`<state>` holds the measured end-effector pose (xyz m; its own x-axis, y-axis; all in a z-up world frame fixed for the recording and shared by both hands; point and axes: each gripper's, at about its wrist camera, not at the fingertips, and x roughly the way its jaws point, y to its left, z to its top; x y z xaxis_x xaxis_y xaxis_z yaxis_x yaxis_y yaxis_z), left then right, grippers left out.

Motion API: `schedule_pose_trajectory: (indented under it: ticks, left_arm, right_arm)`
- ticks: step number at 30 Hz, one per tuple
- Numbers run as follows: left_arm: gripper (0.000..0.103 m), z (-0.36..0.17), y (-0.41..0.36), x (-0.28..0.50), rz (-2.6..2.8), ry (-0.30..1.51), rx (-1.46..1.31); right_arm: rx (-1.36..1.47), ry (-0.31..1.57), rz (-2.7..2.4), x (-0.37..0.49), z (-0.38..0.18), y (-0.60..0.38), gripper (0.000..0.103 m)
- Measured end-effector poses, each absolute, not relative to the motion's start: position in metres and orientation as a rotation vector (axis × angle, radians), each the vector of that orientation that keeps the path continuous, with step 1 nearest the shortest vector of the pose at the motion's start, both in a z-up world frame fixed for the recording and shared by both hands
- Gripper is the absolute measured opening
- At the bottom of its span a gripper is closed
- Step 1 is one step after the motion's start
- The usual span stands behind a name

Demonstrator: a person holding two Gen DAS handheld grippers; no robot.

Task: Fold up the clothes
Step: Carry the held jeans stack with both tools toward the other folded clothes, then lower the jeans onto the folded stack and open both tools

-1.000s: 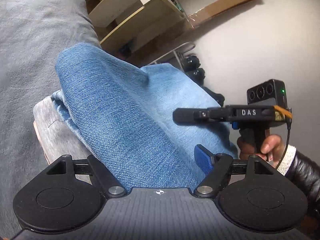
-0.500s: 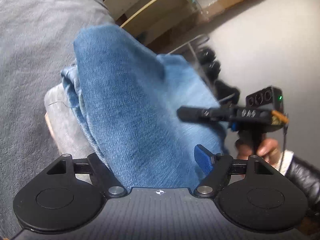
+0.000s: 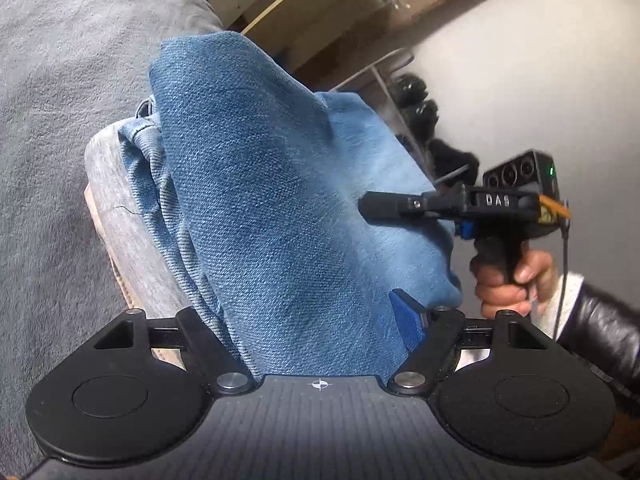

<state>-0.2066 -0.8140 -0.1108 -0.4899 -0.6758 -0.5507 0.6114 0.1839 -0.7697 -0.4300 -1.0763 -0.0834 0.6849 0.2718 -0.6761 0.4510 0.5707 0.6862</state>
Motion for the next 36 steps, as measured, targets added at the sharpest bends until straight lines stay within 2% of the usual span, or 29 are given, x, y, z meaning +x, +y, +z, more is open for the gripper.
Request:
schedule_pose_trajectory:
  ticks: [2, 4, 9, 12, 14, 16, 20, 22, 26, 28, 32, 36]
  left_arm:
    - [0.074, -0.11, -0.813, -0.205, -1.559, 1.405, -0.041]
    - [0.077, -0.109, -0.806, -0.205, -1.58, 1.403, -0.01]
    - [0.08, -0.077, -0.767, -0.182, -1.608, 1.352, 0.086]
    - [0.08, -0.045, -0.745, -0.167, -1.625, 1.229, 0.177]
    - [0.079, -0.021, -0.739, -0.165, -1.655, 1.132, 0.233]
    - [0.079, -0.006, -0.757, -0.173, -1.712, 1.079, 0.255]
    - [0.077, -0.018, -0.808, -0.207, -1.826, 1.011, 0.36]
    - [0.071, -0.039, -0.828, -0.223, -1.827, 1.004, 0.479]
    - [0.076, -0.071, -0.835, -0.235, -1.833, 0.923, 0.645]
    - [0.078, -0.072, -0.829, -0.236, -1.851, 0.894, 0.655]
    - [0.079, -0.054, -0.828, -0.228, -1.836, 0.947, 0.613]
    - [0.079, -0.031, -0.827, -0.212, -1.841, 0.988, 0.483]
  right_arm:
    - [1.001, 0.859, -0.131, -0.433, -0.09, -1.078, 0.04]
    - [1.013, 0.873, -0.141, -0.435, -0.097, -1.08, 0.051]
    - [0.938, 0.859, -0.292, -0.452, -0.064, -1.089, 0.052]
    - [0.872, 0.817, -0.394, -0.47, -0.028, -1.082, 0.052]
    - [0.817, 0.82, -0.405, -0.474, -0.005, -1.067, 0.051]
    - [0.782, 0.838, -0.382, -0.475, 0.013, -1.05, 0.044]
    - [0.768, 0.964, -0.355, -0.458, -0.024, -1.033, 0.038]
    - [0.76, 1.028, -0.341, -0.449, -0.043, -1.024, 0.034]
    - [0.742, 1.153, -0.312, -0.432, -0.081, -1.007, 0.034]
    - [0.724, 1.163, -0.295, -0.431, -0.072, -1.007, 0.033]
    - [0.653, 1.18, -0.257, -0.427, -0.047, -1.005, 0.035]
    - [0.566, 1.083, -0.276, -0.418, -0.016, -1.01, 0.036]
